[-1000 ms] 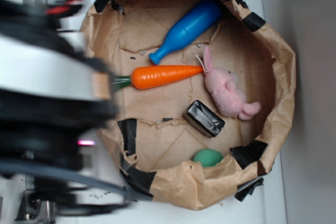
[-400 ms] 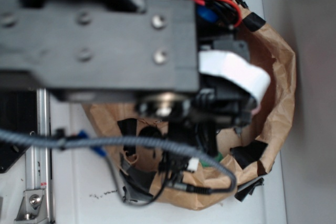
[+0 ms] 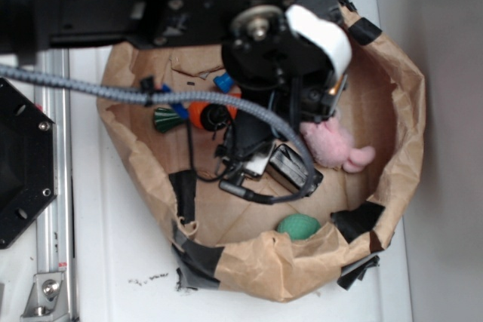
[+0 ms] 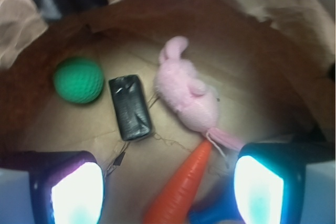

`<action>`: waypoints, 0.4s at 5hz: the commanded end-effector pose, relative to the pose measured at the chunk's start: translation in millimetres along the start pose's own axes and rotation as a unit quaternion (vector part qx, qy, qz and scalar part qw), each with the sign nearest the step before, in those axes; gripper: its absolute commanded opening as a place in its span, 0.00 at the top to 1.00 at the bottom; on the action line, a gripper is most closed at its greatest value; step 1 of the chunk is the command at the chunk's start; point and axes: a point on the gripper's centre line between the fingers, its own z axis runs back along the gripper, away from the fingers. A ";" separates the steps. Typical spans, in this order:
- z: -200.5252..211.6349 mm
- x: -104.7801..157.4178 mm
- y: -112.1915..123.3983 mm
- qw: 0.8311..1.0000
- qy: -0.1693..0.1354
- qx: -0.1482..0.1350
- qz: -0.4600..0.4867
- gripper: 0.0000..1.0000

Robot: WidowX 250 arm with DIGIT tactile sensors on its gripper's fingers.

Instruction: Grab the black box.

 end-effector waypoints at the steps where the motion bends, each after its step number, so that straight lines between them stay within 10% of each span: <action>1: 9.2 5.7 2.6 1.000 -0.014 0.013 -0.003 0.00; 2: 9.2 5.7 2.6 1.000 -0.014 0.013 -0.003 0.00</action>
